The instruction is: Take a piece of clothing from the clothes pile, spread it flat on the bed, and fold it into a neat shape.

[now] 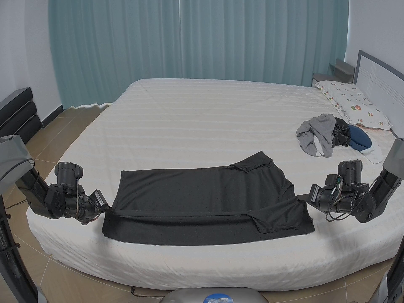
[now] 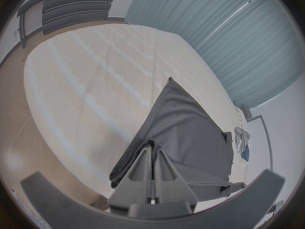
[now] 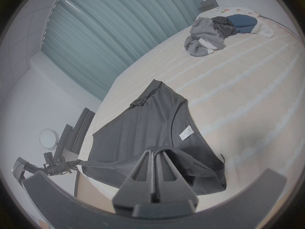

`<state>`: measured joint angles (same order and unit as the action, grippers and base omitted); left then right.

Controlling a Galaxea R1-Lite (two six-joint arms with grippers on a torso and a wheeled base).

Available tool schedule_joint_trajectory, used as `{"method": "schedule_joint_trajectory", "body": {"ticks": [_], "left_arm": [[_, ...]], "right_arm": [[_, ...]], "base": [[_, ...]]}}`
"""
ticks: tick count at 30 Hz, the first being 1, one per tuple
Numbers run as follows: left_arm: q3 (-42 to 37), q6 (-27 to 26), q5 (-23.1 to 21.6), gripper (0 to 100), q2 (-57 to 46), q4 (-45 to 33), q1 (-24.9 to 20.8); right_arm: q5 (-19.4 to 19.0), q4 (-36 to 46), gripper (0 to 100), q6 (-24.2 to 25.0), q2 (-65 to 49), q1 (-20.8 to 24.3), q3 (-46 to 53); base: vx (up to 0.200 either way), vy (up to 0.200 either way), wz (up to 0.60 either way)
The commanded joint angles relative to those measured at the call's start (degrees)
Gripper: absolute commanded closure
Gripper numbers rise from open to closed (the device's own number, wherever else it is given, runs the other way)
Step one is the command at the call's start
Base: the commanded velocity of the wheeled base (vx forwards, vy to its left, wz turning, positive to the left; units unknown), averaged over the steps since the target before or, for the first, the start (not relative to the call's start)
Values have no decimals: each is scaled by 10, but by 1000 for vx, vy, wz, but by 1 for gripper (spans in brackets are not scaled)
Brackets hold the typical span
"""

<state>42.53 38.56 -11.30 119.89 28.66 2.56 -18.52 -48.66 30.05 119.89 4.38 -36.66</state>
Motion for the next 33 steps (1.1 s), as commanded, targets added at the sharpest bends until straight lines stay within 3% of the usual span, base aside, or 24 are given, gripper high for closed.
{"method": "schedule_joint_trajectory", "body": {"ticks": [1,10,11,12,23,29,33], "left_arm": [[24,2,1,100,39,1,0],[52,14,1,100,73,1,1],[55,18,1,0,75,0,1],[57,20,1,0,77,0,1],[59,49,1,0,67,1,4],[33,59,-4,0,23,2,18],[19,61,-17,0,7,2,27]], "right_arm": [[0,1,100,0,44,1,-28],[1,0,100,1,92,2,-66],[1,-1,100,1,97,2,-68],[1,-2,0,1,101,2,-71],[-8,-13,0,101,76,2,-76],[-7,-13,0,187,40,10,-54],[-7,-13,0,205,36,12,-36]], "base": [[0,0,0],[0,0,0],[0,0,0],[0,0,0],[0,0,0],[0,0,0],[0,0,0]]}}
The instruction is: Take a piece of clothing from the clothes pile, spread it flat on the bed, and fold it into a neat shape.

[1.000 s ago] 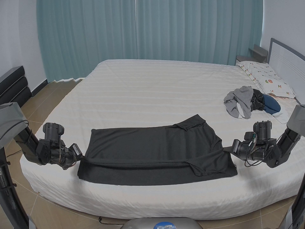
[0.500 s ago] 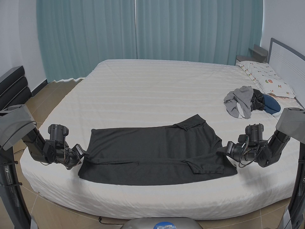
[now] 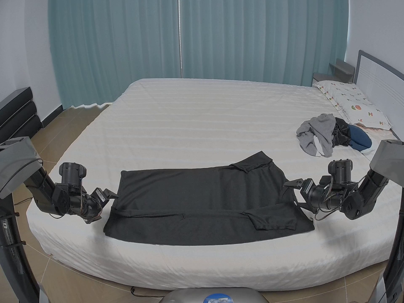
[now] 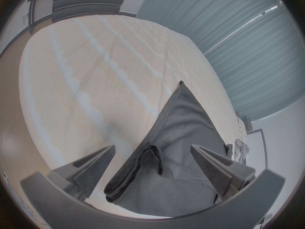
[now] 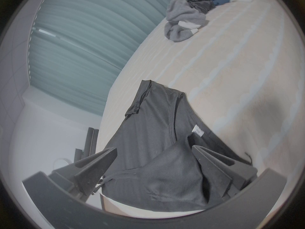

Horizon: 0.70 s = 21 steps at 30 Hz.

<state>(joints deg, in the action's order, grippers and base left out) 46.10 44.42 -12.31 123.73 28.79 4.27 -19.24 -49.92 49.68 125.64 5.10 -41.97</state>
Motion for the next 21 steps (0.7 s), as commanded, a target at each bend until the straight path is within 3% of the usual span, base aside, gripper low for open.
{"method": "schedule_joint_trajectory", "body": {"ticks": [1,2,6,12,21], "left_arm": [[-16,2,-7,0,-31,0,10],[-27,19,-25,0,-40,-1,14],[-30,32,-26,0,-41,-1,13],[-34,33,-26,0,-42,-1,11],[-30,35,-27,0,-39,0,1]], "right_arm": [[0,-1,0,9,-21,4,17],[0,-1,0,11,-21,4,30],[0,-5,0,11,-20,5,42],[0,-12,0,11,-19,8,45],[0,-12,0,10,-17,8,45]], "base": [[0,0,0],[0,0,0],[0,0,0],[0,-200,0],[0,0,0]]}}
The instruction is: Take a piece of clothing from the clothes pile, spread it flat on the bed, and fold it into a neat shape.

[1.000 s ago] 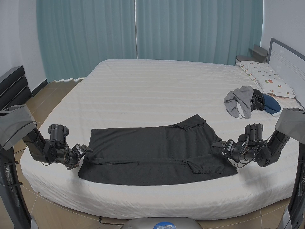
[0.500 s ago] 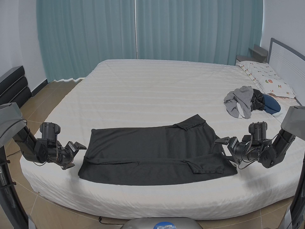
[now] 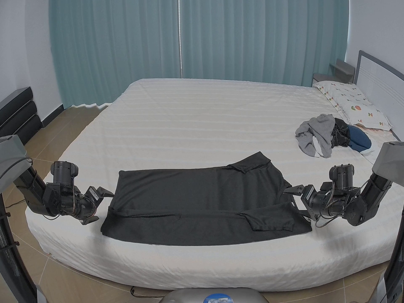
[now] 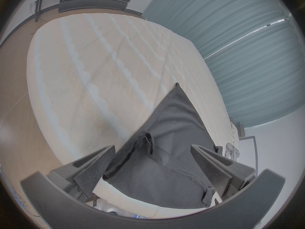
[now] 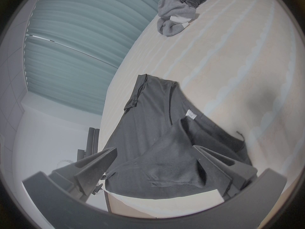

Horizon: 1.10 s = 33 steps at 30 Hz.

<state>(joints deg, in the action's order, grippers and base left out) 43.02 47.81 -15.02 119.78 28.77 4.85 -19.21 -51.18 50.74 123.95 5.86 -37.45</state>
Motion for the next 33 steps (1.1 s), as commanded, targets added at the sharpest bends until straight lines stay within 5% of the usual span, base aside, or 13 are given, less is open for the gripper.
{"method": "schedule_joint_trajectory", "body": {"ticks": [1,11,22,28,33], "left_arm": [[0,1,0,0,0,0,-9],[-14,0,2,0,-18,-5,-44],[63,0,13,0,59,-5,-47],[130,99,17,0,81,0,-39],[145,107,48,0,87,11,-12]], "right_arm": [[0,-1,0,0,1,0,0],[0,-8,0,-1,2,6,1],[1,-8,0,-2,5,8,-5],[1,-8,0,-2,7,7,-8],[1,-8,0,-2,7,7,-8]], "base": [[0,0,0],[0,0,0],[0,0,0],[0,0,0],[0,0,0]]}}
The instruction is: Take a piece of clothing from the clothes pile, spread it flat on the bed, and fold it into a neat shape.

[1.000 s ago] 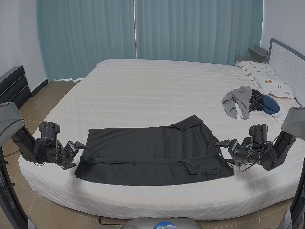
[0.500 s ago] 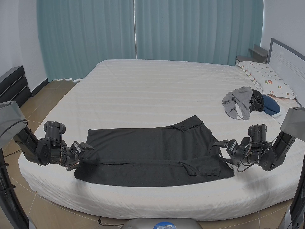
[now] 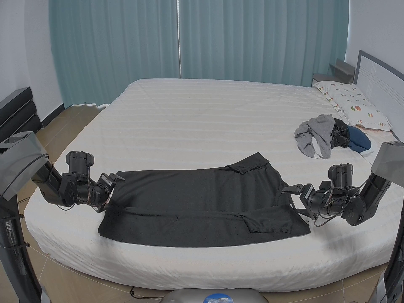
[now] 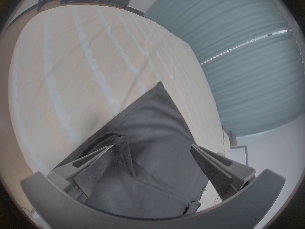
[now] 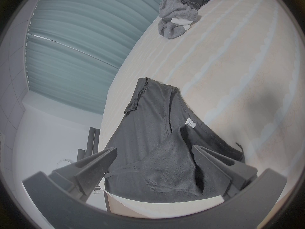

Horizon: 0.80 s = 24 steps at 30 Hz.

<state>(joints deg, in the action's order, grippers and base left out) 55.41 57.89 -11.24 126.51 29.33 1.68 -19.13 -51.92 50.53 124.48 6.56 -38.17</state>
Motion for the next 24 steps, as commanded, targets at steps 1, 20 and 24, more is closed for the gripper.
{"method": "schedule_joint_trajectory", "body": {"ticks": [1,20,24], "left_arm": [[21,6,10,0,20,6,19],[-49,-180,-41,0,18,41,38],[-43,-181,-41,0,22,41,30]], "right_arm": [[0,0,0,0,2,0,-1],[1,-1,0,0,-2,-1,1],[1,0,0,-3,0,0,0]], "base": [[0,0,0],[0,0,0],[0,0,0]]}}
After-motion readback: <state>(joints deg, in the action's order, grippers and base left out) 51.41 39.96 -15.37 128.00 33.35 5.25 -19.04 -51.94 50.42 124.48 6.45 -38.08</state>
